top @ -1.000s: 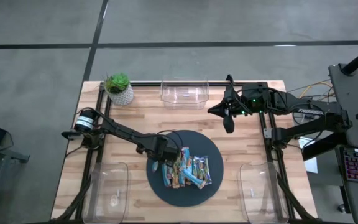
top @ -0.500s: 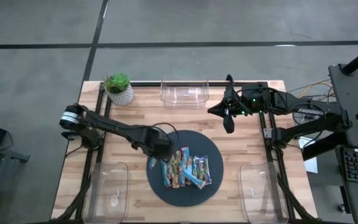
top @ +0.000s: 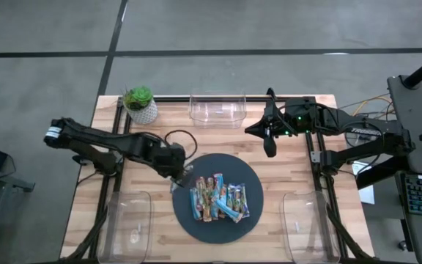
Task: Pick and place Granola Bars by type
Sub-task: Put the red granola bar into the bottom left transparent bin
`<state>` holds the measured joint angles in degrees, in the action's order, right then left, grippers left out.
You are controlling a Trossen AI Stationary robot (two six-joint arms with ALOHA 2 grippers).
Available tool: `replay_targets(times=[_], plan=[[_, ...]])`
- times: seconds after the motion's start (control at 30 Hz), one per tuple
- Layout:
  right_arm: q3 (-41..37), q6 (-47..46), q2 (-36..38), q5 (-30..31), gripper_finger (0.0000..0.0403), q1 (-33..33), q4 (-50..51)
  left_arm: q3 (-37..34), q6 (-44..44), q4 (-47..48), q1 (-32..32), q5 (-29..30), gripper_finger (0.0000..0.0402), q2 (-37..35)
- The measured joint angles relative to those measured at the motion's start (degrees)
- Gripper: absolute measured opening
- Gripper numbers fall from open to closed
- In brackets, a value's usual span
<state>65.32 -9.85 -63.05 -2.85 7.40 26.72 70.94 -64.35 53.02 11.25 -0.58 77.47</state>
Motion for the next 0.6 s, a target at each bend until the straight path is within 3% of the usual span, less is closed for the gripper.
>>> replay_targets(times=[0.07, 0.27, 0.6], plan=[[0.0, -0.03, 0.0, 0.0, 0.0009, 0.0, 0.0, 0.0, 2.33, 0.02, 0.52, -0.98, 0.0064, -0.9], [0.0, -0.22, 0.0, 0.0, 0.0009, 0.0, 0.0, 0.0, 6.47, 3.25, 4.55, -11.06, 0.0064, -1.55], [0.0, -0.2, 0.0, 1.57, 0.0009, 0.0, -0.02, 0.01, 1.22, 12.51, 15.26, -16.57, 0.0064, -1.79]])
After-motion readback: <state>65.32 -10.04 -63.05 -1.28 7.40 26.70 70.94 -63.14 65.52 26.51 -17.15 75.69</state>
